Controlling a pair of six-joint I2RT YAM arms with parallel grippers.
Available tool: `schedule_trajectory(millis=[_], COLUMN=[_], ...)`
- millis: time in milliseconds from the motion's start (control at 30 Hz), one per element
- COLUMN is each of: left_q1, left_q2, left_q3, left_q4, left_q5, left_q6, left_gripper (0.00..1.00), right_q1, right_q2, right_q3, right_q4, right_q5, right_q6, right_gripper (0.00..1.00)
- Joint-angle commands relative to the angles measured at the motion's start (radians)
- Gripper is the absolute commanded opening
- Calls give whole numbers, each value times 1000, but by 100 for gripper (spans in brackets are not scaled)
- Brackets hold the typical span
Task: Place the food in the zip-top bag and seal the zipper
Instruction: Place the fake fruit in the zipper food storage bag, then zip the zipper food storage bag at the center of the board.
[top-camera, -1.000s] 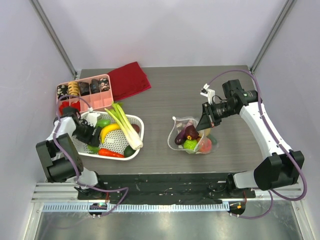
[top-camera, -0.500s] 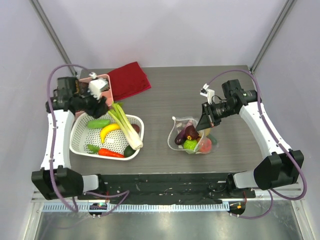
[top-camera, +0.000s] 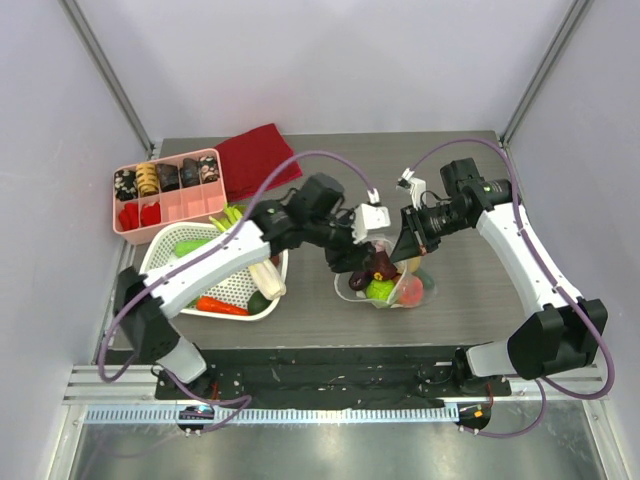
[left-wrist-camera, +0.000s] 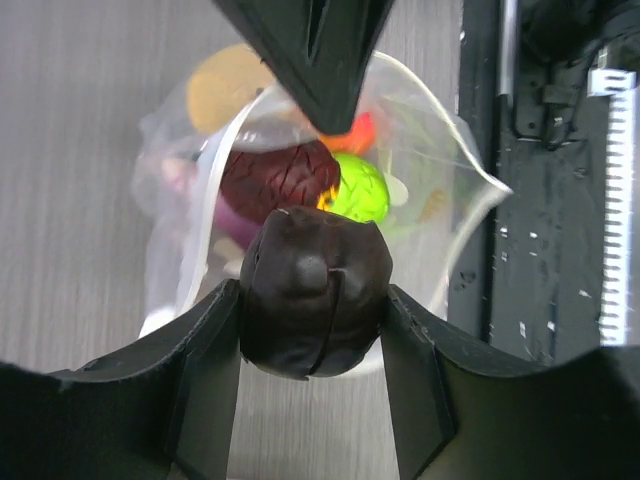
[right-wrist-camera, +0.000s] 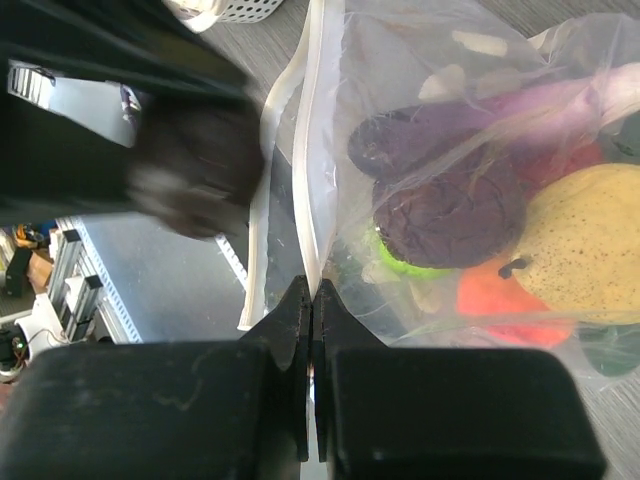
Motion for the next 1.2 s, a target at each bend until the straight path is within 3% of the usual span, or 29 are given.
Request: schedule_trajectory(millis=[0,100,133,200,233,333,467,600,767,867,1000,1133,1167], left_q1=[-40,-40,-40,-40,-40,-40,-5,185,299,296,221,54,26], left_q2=[110,164,170,156,141,60,-80,-239,-368,-440,-436,-433,-434], left_q3=[49,60,62,44,31,-33,-119,-188,-311,-398,-434,-501,-513], left_q4=[130,167,175,191,196,199,184,172,66,98,133,282,302], left_q5=[-124,-257,-286,-339,-337,-270,-180,9,167,264,272,197,180], left_q6=[-31,-45,-51,-64,-67,-74,-128,-173,103,240,329,269,254], left_gripper=[54,55,60,70,85,100,100,100,99,99,94,88,83], right_q1=[5,3,5,5,5,3,5,6,52,117,170,176,177], right_q2=[-38,-45,-47,-49,-47,-45,-36,-32,-32,-64,-42,-36,-38], right_q3=[37,44,47,50,50,54,78,141,233,230,221,207,204], right_q4=[-21,-58,-69,-96,-106,-119,-144,-214,-334,-331,-331,-302,-288], right_q5=[3,5,5,5,2,-7,-29,-56,-90,-89,-70,-58,-55], right_q6=[-51,-91,-99,-114,-128,-143,-174,-268,-444,-507,-521,-490,-475], right_gripper=[1,1,1,1,1,1,1,1,1,1,1,1,1])
